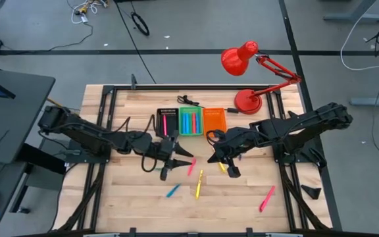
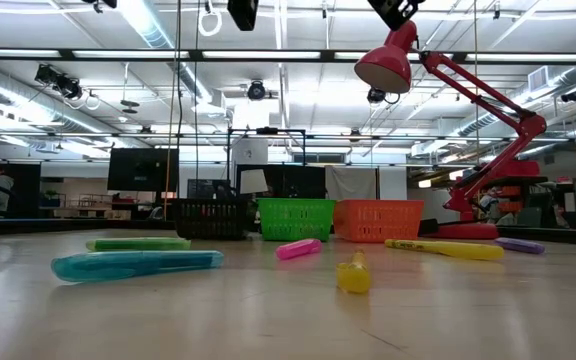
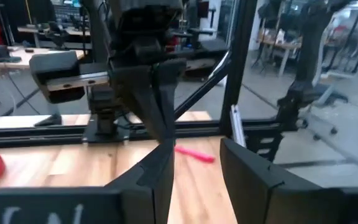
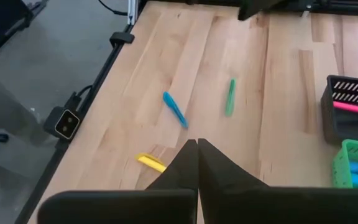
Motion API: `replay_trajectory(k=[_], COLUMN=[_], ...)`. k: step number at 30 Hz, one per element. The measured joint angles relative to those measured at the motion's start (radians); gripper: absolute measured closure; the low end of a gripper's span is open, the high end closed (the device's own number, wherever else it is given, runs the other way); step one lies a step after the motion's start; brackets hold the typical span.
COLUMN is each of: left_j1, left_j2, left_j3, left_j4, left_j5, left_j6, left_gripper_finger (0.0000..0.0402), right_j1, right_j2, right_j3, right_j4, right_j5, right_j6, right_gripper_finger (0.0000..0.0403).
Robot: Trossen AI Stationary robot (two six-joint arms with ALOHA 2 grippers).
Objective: Pick & Place Markers
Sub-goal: Put the large pink pen into the black bin
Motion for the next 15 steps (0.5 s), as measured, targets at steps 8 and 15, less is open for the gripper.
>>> replay_trajectory(k=[8, 15], left_j1=[0.003, 0.003], left_j2=[-0.005, -0.005], left_j3=[-0.001, -0.001], left_j4=[-0.002, -0.003], left_j5=[0.004, 0.004], left_j6=[0.023, 0.018], left_gripper_finger=[0.0254, 0.021], right_j1=[0.0, 0.033], right_j2=[0.0, -0.024], right_j3=[0.0, 0.0], right_j4=[-0.009, -0.102], right_j5=[-0.11, -0.317], right_j6=[-0.028, 0.002], right_gripper_finger=[0.0368, 0.0265])
